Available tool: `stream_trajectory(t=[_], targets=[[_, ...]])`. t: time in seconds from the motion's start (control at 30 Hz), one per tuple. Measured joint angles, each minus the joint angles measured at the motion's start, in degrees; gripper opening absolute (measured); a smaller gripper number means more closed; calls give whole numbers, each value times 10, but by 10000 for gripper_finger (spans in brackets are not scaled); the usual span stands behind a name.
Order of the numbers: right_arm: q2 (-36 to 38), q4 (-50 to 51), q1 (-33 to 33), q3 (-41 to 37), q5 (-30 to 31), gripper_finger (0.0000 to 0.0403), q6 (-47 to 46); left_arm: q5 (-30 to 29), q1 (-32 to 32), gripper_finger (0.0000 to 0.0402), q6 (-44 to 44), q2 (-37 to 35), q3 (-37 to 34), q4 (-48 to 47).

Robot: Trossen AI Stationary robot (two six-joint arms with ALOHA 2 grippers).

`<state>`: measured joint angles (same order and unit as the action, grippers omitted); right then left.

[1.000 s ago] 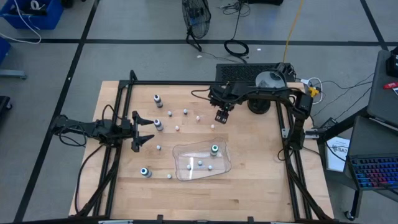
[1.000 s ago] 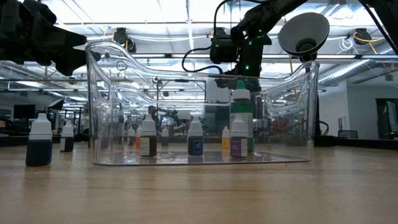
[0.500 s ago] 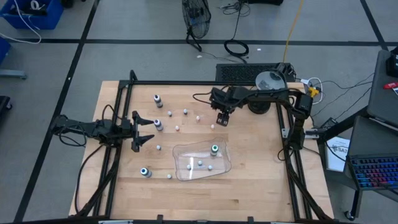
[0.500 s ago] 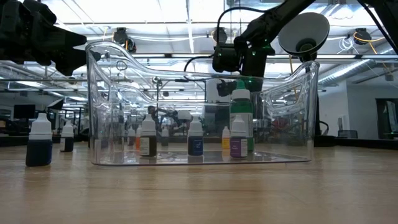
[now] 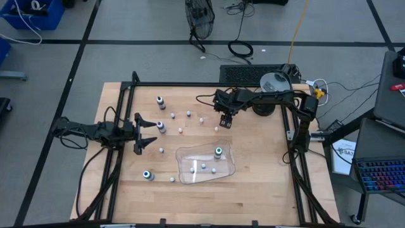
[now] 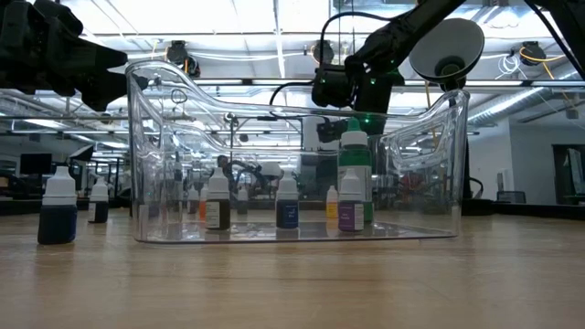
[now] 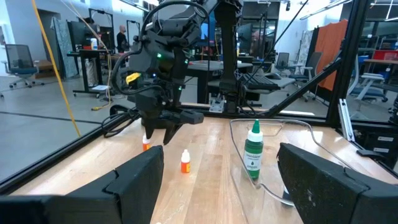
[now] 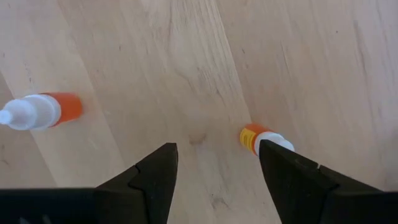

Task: Pick & Place food coloring
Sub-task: Put the small orange food coloring bottle into the bin

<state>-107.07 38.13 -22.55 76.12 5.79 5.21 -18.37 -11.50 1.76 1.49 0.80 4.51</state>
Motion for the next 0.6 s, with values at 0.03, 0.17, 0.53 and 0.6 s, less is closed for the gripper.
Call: stream_trajectory(t=[0.03,0.17,0.53,0.6], targets=[[0,0,-2,0,0,208,0,0,0,310,0,0,0,0],[0,0,-8,0,0,199,0,0,0,310,0,0,0,0],[0,2,-11,0,-1,135,1,0,0,310,0,0,0,0],[0,2,-11,0,-1,117,1,0,0,310,0,0,0,0]])
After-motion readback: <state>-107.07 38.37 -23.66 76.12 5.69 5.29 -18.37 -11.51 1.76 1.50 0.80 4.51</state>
